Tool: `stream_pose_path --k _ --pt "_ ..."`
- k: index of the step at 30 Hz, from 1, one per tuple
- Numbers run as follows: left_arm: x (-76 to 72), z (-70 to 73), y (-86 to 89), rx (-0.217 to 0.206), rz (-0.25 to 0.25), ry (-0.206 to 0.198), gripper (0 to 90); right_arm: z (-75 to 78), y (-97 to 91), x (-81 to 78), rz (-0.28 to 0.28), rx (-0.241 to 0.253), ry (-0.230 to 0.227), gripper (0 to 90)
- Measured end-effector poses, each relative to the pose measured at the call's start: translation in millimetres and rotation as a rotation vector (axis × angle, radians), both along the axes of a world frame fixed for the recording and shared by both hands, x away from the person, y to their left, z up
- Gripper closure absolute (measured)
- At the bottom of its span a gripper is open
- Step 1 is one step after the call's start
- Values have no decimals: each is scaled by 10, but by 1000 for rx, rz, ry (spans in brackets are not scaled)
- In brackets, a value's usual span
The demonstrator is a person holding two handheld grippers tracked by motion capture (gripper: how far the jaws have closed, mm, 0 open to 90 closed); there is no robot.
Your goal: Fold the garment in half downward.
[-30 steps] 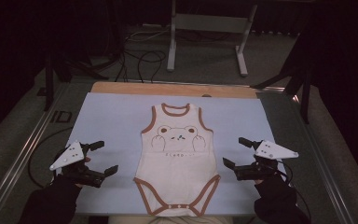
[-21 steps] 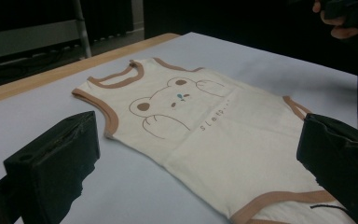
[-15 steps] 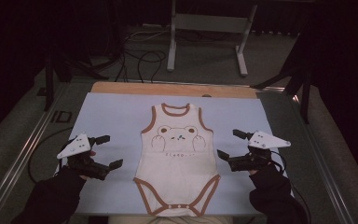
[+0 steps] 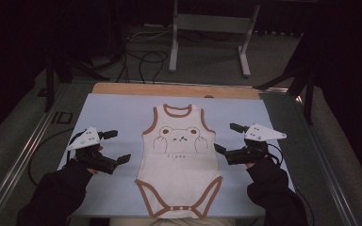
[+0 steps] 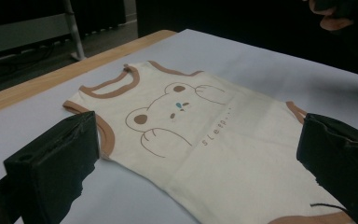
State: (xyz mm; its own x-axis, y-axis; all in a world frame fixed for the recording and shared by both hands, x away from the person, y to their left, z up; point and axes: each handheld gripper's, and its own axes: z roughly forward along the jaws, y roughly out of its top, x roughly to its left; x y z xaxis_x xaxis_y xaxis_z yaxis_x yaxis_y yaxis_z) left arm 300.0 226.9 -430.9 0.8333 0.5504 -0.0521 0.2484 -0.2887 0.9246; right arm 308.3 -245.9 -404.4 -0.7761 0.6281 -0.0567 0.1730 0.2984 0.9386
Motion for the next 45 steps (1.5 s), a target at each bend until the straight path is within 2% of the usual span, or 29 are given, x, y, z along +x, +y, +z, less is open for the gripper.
stream_pose_path --k 21,30,37,40,42,45 --pt "268 72 -167 41 7 11 2 -20 193 251 11 -11 20 71" --pt "376 71 -266 61 2 17 2 -86 271 368 7 -12 46 71" --pt "450 71 -363 84 13 -1 2 -121 326 445 3 -17 51 71" --pt "489 68 -412 85 16 15 2 -150 342 497 6 -13 59 72" --pt "501 66 -435 92 20 12 2 -177 357 532 -1 -15 64 72" --pt "569 47 -492 82 26 29 2 -218 379 579 -10 -19 68 72"
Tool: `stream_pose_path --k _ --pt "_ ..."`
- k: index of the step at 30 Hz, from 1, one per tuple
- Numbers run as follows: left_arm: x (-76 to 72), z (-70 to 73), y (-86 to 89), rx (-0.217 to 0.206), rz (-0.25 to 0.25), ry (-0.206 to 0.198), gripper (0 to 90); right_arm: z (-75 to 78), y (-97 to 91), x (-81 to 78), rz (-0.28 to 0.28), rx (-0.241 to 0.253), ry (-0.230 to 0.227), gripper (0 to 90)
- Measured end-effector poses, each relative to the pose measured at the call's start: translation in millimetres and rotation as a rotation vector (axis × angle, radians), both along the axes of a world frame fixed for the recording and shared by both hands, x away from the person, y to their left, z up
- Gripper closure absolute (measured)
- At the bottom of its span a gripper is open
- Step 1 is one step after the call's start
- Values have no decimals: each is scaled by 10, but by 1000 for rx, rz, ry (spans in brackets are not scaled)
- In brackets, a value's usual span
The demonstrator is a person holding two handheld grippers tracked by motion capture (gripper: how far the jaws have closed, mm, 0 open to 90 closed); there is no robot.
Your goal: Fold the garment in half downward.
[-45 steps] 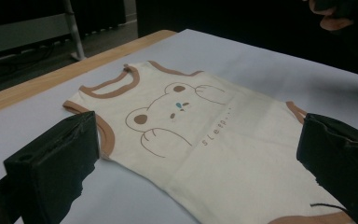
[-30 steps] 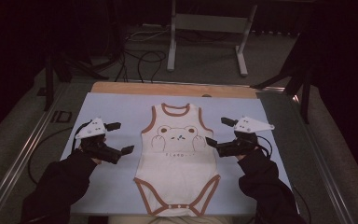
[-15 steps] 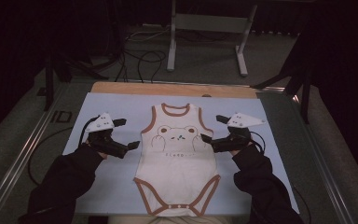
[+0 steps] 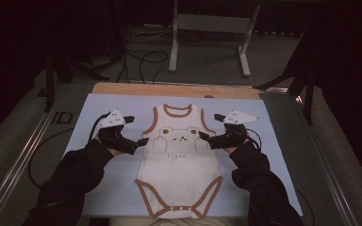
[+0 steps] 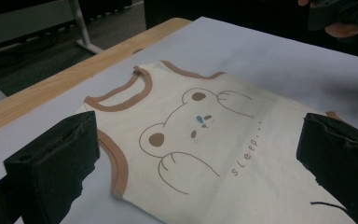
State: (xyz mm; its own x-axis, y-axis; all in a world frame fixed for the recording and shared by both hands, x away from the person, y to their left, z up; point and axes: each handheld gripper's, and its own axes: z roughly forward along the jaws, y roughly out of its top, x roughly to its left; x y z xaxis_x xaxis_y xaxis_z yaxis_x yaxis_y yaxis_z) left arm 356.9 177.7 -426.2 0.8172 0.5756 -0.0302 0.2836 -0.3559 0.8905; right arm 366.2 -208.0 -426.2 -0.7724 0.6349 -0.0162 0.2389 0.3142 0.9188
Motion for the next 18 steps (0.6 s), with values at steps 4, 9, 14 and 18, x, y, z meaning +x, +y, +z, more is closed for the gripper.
stream_pose_path --k 4,9,14,18 --pt "65 -28 -49 14 9 2 2 -52 32 70 -14 -8 5 72" --pt "163 -83 -106 24 15 6 3 -115 63 167 -13 -16 20 74" --pt "300 -148 -189 49 11 24 4 -181 82 267 -6 -27 33 79" --pt "406 -194 -244 58 19 36 13 -230 92 355 -22 -36 37 85"
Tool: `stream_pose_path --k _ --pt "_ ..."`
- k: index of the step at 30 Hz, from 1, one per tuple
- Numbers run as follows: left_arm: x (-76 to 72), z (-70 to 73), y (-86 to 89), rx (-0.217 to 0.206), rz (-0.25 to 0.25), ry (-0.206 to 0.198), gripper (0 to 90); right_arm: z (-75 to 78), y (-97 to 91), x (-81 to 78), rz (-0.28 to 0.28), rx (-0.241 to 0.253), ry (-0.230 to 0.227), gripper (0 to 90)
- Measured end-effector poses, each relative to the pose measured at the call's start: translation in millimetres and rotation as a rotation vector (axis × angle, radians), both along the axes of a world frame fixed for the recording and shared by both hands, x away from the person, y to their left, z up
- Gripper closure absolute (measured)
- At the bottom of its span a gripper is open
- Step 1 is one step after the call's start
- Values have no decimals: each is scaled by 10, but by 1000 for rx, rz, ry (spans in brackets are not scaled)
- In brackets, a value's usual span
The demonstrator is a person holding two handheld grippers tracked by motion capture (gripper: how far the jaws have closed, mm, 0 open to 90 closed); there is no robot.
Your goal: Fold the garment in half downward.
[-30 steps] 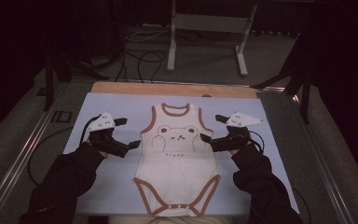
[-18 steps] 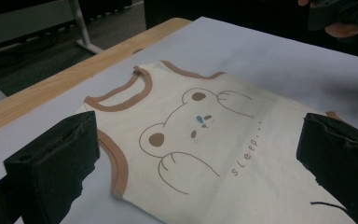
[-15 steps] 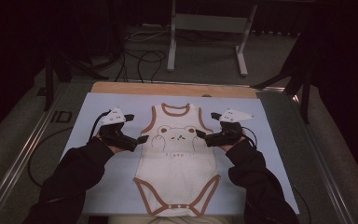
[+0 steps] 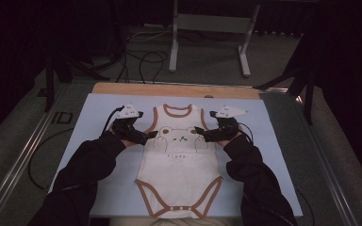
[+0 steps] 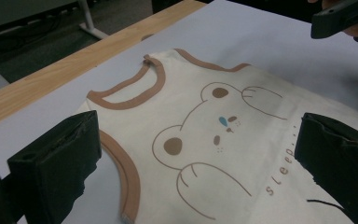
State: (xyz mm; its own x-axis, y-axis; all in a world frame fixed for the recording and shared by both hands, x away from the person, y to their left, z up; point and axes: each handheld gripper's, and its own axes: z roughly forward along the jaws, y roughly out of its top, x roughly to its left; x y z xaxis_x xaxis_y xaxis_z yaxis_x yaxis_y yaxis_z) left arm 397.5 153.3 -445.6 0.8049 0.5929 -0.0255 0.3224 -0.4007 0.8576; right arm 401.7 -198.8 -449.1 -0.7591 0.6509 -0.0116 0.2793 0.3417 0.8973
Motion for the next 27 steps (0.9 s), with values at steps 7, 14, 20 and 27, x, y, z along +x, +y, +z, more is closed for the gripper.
stream_pose_path --k 7,14,20,27 --pt "138 -75 -75 12 12 14 16 -76 4 167 -9 -1 23 94" --pt "281 -135 -140 18 26 23 30 -123 -6 289 -22 -4 37 121" --pt "375 -229 -157 26 40 32 48 -158 -8 390 -35 -7 49 130" --pt "487 -336 -137 40 72 41 68 -268 3 512 -48 -20 73 133"
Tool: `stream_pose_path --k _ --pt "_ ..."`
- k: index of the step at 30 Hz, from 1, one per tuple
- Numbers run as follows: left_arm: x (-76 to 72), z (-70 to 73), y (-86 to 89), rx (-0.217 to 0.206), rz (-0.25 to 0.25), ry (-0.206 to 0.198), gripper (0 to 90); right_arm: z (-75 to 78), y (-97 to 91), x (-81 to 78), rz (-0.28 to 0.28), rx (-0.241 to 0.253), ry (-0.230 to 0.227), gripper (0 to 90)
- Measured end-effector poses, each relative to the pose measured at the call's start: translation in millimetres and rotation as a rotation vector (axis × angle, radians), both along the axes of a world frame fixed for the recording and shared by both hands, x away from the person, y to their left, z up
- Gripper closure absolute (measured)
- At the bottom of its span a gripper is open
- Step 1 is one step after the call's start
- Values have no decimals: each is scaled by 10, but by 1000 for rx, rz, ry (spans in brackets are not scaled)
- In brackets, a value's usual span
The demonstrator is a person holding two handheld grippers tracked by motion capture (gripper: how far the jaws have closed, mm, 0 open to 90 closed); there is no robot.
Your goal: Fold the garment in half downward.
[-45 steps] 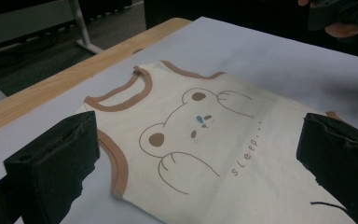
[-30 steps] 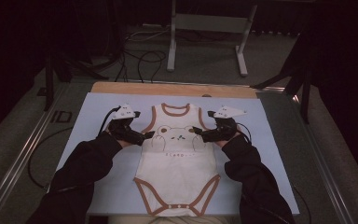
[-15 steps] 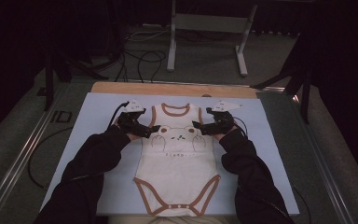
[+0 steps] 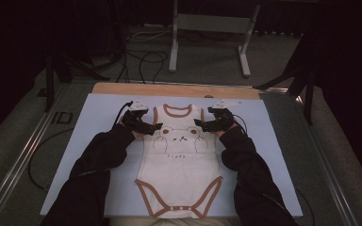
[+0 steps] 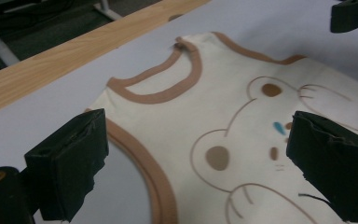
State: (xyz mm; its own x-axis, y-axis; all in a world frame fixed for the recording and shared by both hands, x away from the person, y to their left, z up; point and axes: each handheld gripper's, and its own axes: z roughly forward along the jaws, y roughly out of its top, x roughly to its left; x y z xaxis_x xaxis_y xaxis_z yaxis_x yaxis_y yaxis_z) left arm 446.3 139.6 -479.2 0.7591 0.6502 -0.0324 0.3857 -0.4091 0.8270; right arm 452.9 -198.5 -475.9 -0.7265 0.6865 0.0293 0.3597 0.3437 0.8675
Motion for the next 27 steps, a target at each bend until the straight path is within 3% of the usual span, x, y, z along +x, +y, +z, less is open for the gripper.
stream_pose_path --k 13,20,27 --pt "215 -135 25 -2 40 25 122 -154 57 195 -12 -28 33 134" --pt "310 -214 -2 18 68 23 153 -227 53 287 -31 -62 44 198" --pt "428 -319 -39 33 76 62 168 -277 -3 368 -53 -62 59 238"
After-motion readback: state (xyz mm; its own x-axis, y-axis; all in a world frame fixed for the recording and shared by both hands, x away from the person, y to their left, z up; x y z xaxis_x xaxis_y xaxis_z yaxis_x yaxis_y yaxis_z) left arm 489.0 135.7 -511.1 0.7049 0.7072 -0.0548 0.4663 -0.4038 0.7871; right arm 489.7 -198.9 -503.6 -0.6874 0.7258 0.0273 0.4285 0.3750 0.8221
